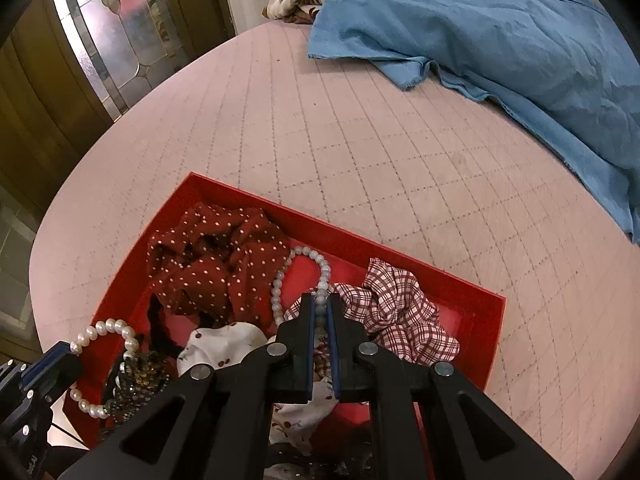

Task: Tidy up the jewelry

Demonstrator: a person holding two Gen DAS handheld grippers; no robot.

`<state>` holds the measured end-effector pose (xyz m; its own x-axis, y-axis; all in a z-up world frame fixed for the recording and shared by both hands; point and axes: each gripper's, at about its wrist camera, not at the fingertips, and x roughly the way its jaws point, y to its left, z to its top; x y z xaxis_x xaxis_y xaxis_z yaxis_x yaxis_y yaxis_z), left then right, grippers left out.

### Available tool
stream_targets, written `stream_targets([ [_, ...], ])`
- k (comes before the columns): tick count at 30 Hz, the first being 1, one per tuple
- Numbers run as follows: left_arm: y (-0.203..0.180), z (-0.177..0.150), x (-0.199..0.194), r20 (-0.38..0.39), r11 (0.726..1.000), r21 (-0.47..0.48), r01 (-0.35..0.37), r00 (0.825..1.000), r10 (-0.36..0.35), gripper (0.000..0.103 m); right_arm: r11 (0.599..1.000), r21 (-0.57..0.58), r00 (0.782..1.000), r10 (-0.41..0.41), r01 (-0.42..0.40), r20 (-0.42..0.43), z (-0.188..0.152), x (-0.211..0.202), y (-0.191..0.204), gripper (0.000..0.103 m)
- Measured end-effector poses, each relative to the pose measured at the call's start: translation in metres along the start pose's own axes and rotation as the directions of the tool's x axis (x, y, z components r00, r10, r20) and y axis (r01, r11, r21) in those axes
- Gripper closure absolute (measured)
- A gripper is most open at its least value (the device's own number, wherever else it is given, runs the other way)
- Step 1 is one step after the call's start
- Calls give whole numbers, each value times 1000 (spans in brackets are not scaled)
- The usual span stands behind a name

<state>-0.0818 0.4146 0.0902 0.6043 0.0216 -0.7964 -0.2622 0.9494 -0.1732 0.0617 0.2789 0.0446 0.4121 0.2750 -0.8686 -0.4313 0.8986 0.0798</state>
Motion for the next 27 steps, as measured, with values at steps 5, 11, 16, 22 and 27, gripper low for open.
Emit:
stream_targets([
  [5,-2,-1,1,-5,1000,11,-8,1000,8,94,1000,-3,1000,-9,9,-10,-2,5,0,96],
  [11,-4,-2,2,-7,1000,22,-14,1000,14,94,1000,2,1000,-15,15,-9,-3,5,-2,96],
  [16,-5,-3,4,-10,1000,27,-17,1000,17,94,1000,1,1000,-23,23,-9,-5,4,-2,96],
  [22,-5,-3,4,-2,1000,26,-8,1000,8,74,1000,27,1000,-11,11,-8,-6,2,-7,89],
  [27,-7,-2,-6,46,999,28,21,999,-23,49,1000,31,999,-2,0,40,-7,-13,-4,58],
])
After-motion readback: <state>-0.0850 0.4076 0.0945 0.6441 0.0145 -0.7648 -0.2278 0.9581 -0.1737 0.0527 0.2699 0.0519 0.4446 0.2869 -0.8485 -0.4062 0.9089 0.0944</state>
